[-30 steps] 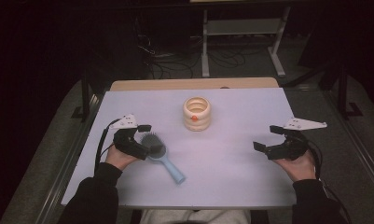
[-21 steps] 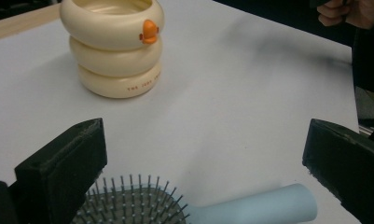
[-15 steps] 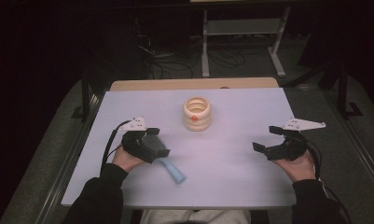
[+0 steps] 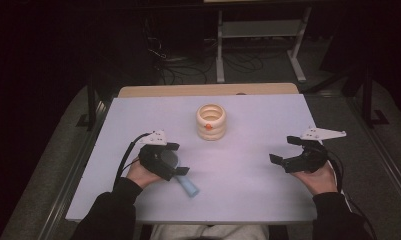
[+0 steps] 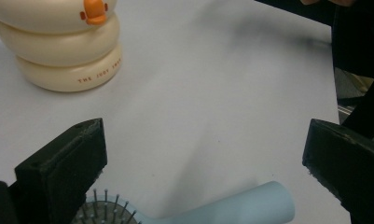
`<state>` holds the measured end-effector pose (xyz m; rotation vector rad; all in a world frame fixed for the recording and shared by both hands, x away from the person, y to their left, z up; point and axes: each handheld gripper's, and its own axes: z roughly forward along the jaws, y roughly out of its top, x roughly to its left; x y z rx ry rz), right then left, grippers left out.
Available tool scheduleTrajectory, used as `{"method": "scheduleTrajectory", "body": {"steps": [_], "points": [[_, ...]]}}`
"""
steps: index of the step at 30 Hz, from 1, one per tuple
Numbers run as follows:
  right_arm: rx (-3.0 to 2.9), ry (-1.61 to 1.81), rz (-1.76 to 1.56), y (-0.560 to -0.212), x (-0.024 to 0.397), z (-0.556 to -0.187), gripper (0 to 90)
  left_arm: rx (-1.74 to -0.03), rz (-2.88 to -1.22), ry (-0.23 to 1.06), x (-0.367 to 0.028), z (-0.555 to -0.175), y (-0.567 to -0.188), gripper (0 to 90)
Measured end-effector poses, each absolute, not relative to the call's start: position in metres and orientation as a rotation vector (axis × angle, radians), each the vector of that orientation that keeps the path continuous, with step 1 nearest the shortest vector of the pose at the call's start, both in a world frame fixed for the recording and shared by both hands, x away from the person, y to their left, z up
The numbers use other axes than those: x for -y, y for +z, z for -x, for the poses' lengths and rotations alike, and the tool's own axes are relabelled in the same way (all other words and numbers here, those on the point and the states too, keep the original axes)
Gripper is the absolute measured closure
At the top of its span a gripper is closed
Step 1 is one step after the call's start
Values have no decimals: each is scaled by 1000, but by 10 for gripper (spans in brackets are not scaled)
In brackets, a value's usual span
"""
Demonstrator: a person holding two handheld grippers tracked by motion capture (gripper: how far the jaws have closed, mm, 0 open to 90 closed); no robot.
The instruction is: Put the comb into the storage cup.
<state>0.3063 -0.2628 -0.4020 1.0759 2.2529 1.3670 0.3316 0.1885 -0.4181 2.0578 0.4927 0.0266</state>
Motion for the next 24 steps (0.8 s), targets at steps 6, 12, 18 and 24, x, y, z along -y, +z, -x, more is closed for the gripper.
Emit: {"method": "scheduleTrajectory", "body": {"steps": [6, 12, 18, 24], "points": [[-2256, 1363, -1075, -402, 262, -306, 0, -479, -2084, 4, -181, -331, -421, 0], [-2260, 1360, -1077, -403, 262, -307, 0, -454, -2112, -32, -175, -330, -424, 41], [-2262, 1358, -1075, -403, 262, -307, 0, -432, -2149, -88, -167, -329, -427, 137], [-2265, 1355, -1078, -403, 262, -307, 0, -419, -2185, -128, -161, -328, -432, 216]]}}
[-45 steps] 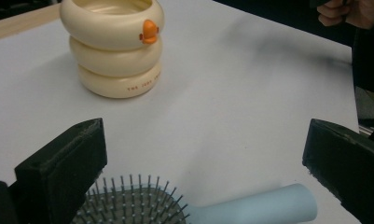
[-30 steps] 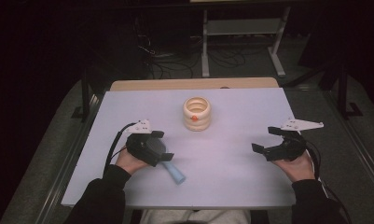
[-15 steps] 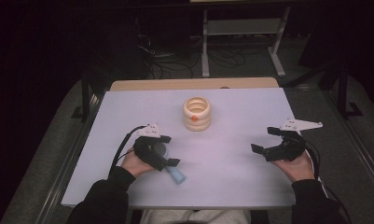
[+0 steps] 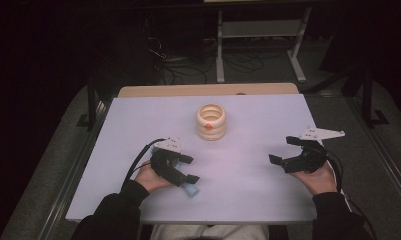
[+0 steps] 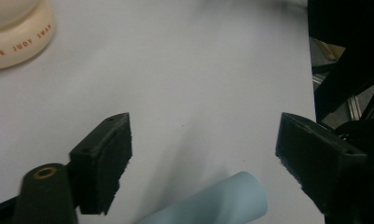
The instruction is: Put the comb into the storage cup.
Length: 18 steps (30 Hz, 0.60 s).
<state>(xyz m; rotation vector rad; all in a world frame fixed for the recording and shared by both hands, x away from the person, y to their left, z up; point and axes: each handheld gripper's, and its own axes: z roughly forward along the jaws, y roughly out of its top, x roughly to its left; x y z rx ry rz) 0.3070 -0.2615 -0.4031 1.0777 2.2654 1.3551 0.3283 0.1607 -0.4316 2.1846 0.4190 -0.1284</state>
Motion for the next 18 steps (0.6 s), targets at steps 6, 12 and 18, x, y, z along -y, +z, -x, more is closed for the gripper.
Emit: {"method": "scheduleTrajectory", "body": {"steps": [6, 12, 18], "points": [[-2275, 1347, -1079, -404, 261, -308, 0, -422, -2209, -129, -157, -329, -436, 357], [-2267, 1346, -1078, -404, 261, -308, 0, -419, -2226, -122, -155, -329, -437, 475], [-2266, 1342, -1077, -404, 261, -308, 0, -425, -2254, -101, -152, -328, -438, 612]]}}
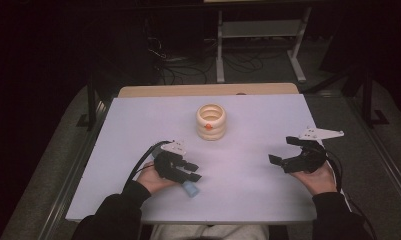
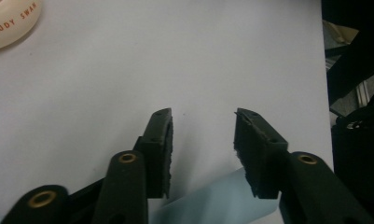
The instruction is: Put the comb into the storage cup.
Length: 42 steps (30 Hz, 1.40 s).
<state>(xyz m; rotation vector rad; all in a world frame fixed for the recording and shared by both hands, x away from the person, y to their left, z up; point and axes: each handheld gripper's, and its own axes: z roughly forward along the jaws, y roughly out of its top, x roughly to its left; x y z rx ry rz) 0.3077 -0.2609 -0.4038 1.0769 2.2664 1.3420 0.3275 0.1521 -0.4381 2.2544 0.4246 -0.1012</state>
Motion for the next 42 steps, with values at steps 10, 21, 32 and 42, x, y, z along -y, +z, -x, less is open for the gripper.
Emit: {"method": "scheduleTrajectory", "body": {"steps": [10, 21, 32, 42], "points": [[-2271, 1338, -1073, -404, 260, -308, 0, -397, -2317, -35, -147, -323, -440, 879], [-2275, 1338, -1073, -404, 260, -308, 0, -388, -2383, -126, -142, -324, -445, 900], [-2275, 1333, -1074, -404, 260, -307, 0, -372, -2495, -144, -142, -316, -449, 900], [-2278, 1331, -1078, -405, 260, -307, 0, -405, -2493, -126, -155, -311, -449, 900]]}}
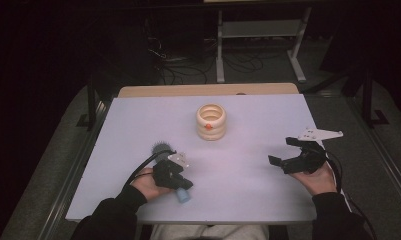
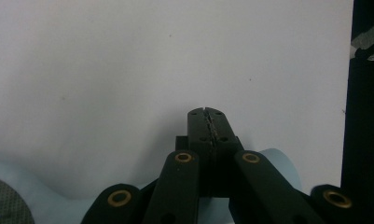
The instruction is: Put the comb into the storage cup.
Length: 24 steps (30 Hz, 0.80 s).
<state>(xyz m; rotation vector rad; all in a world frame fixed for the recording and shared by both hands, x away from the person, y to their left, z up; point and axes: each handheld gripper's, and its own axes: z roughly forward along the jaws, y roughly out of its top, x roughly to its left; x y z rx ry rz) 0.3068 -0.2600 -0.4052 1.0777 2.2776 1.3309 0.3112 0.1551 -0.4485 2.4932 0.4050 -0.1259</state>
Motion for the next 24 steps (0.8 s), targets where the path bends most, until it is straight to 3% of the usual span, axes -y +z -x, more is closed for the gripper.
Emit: {"method": "scheduleTrajectory", "body": {"steps": [24], "points": [[-2290, 1322, -1091, -407, 259, -308, 0, -471, -2490, -122, -182, -306, -449, 900]]}}
